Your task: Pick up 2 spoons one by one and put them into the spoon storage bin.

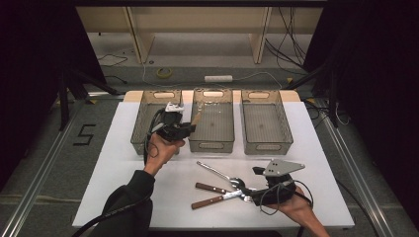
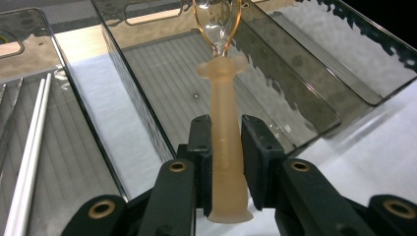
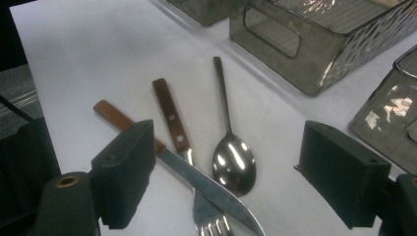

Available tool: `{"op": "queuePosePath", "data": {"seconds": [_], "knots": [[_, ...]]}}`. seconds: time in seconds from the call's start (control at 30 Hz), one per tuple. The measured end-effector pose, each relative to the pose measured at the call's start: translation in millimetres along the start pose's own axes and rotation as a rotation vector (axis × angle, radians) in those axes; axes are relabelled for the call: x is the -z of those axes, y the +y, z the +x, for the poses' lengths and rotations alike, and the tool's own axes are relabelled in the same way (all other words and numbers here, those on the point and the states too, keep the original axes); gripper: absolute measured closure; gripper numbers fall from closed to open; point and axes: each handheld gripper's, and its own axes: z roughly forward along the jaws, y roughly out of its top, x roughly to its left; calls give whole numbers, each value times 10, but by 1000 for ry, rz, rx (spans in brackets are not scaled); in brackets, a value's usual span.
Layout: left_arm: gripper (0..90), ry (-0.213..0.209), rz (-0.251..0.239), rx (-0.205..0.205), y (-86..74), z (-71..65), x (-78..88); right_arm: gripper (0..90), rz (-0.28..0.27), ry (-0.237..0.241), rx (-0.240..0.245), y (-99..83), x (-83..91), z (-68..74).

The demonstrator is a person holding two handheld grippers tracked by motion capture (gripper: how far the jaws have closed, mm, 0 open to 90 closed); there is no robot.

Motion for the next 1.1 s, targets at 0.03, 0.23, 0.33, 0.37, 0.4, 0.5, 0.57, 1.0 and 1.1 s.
{"op": "queuePosePath", "data": {"seconds": [0.03, 0.23, 0.33, 0.37, 0.4, 0.5, 0.57, 1.0, 1.1], "knots": [[747, 3, -1, 2, 10, 3, -18, 226, 1, 0, 1, -1, -1, 1], [747, 17, -4, 5, 74, 29, -109, 226, 1, -1, -2, -4, -5, -5], [747, 20, -8, 28, 111, 62, -167, 226, -1, 1, -1, -2, -6, -5], [747, 19, -9, 33, 122, 68, -189, 226, 2, 1, -1, -4, -8, -5], [747, 22, -7, 32, 133, 70, -210, 226, 2, 1, 1, -5, -8, -3], [746, 15, -14, 49, 158, 60, -273, 226, -1, 1, 1, 0, -1, -5], [746, 5, -20, 67, 160, 61, -318, 226, 0, 0, -2, -5, 0, -8], [743, 30, 17, 90, 135, 69, -545, 227, -1, 5, 3, -6, 1, -7], [741, 30, 21, 100, 132, 77, -574, 227, 2, 4, 5, -6, -2, -9]]}}
